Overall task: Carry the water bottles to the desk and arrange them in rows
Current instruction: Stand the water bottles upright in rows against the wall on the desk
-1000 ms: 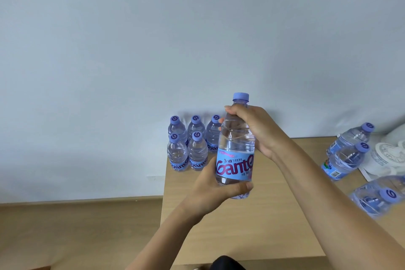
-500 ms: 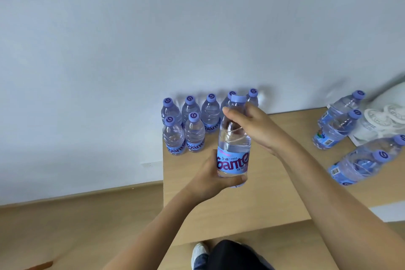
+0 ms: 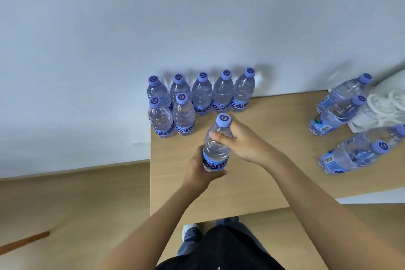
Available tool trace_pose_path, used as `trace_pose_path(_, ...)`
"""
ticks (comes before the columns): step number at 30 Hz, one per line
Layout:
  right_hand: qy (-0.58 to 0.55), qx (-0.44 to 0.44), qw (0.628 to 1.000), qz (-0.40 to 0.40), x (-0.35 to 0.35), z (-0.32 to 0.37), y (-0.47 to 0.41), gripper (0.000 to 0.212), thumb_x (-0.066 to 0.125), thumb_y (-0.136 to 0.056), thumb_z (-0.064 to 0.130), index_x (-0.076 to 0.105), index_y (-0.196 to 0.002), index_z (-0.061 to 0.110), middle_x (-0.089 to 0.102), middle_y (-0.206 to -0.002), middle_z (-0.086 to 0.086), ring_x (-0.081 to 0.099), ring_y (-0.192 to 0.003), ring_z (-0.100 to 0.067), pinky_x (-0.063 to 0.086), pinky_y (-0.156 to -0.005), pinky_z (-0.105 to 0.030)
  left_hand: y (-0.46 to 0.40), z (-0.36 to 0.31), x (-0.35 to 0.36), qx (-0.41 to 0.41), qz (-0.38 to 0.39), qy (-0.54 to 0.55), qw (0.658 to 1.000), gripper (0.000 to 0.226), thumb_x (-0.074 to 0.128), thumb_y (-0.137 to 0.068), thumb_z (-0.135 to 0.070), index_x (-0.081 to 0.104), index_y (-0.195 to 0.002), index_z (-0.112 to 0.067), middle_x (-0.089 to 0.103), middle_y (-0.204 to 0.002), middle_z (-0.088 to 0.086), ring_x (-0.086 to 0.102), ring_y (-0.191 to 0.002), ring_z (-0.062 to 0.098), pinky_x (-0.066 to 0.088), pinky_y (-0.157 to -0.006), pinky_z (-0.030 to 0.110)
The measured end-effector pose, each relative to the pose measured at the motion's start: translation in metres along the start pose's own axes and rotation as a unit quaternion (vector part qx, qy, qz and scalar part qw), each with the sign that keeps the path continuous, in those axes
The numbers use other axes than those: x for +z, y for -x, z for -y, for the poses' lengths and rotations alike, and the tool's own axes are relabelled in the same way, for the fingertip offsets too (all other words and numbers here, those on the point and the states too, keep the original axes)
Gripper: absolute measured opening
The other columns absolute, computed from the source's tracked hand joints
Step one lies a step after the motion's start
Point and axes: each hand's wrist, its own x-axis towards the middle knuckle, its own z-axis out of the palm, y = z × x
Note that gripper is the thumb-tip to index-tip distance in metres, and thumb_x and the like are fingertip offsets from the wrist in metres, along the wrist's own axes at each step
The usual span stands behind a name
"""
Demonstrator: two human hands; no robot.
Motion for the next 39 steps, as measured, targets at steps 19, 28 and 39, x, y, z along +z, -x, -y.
trace_pose_path(19, 0.054, -0.024, 0.997, 0.051, 0.013, -0.063, -0.029, 0.041, 0.068, -0.093, 0.03, 0.048, -0.127, 0.019, 0.053, -0.12, 0.009, 0.05, -0.115, -0.009, 0.039, -0.098, -0.021, -0.041, 0.032, 0.05, -0.075, -0.152, 0.038, 0.985, 0.066, 0.083, -0.052, -0.021, 0.056, -0.112, -0.028, 0.056, -0.11, -0.007, 0.063, -0.101, 0.021, 0.055, -0.085, 0.039)
trace_pose_path(28, 0.083, -0.058, 0.994, 0.044, 0.005, -0.068, -0.052, 0.054, 0.07, -0.09, 0.034, 0.045, -0.135, 0.016, 0.048, -0.127, 0.013, 0.041, -0.113, 0.004, 0.026, -0.09, 0.004, -0.066, 0.026, 0.051, -0.074, -0.198, -0.012, 0.977, 0.067, 0.084, -0.062, -0.009, 0.058, -0.123, -0.015, 0.049, -0.105, -0.015, 0.059, -0.101, 0.021, 0.053, -0.084, 0.039)
trace_pose_path(39, 0.105, -0.096, 0.989, 0.041, -0.008, -0.062, -0.089, 0.054, 0.071, -0.09, 0.035, 0.048, -0.134, 0.013, 0.053, -0.134, 0.002, 0.046, -0.127, -0.01, 0.035, -0.103, -0.018, -0.098, 0.013, 0.052, -0.062, -0.262, -0.001, 0.963, 0.071, 0.081, -0.065, -0.003, 0.053, -0.13, -0.008, 0.05, -0.121, 0.001, 0.056, -0.112, 0.026, 0.049, -0.094, 0.042)
